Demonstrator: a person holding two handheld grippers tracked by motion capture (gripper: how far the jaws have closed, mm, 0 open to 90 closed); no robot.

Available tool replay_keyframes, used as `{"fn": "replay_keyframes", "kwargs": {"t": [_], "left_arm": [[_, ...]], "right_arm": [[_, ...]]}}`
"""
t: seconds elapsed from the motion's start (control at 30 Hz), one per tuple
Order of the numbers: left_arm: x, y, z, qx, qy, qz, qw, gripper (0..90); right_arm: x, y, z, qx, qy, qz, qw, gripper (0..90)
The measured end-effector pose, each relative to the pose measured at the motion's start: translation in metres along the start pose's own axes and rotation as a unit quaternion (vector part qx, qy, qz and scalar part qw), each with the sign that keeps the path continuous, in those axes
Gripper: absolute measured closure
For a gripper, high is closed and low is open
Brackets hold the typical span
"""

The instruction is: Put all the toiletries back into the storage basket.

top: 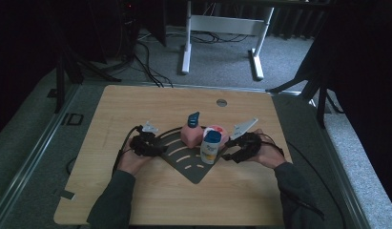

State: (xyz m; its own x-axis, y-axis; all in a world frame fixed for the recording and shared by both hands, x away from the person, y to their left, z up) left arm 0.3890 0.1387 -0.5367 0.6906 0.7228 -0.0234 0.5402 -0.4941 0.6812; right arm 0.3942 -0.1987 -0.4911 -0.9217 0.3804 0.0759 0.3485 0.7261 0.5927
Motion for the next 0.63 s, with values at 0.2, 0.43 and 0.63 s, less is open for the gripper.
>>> {"fn": "replay_keyframes", "kwargs": {"t": [0.2,0.43,0.63], "left_arm": [[0.0,0.0,0.0,-0.002,-0.002,0.0,1.0,42.1],[0.0,0.001,0.0,-0.002,-0.002,-0.001,1.0,42.0],[-0.001,0.001,0.0,-0.004,-0.003,-0.001,1.0,42.0]], "right_arm": [[-0.005,-0.017,0.001,-0.006,-0.001,0.022,0.9997,48.3],[-0.009,-0.03,0.007,-0.006,0.002,0.041,0.9991,51.0],[-0.01,-0.035,0.012,-0.003,0.005,0.053,0.9986,51.6]]}}
Point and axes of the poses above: each handheld gripper's, and its own axes: z roughly forward along the jaws, y roughly out of its top, x roughly to its left, the point moved 3 cm from there along z, roughly forward along the jaws, and after that the axes turned 7 degrees about z, right-handed, at the moved point
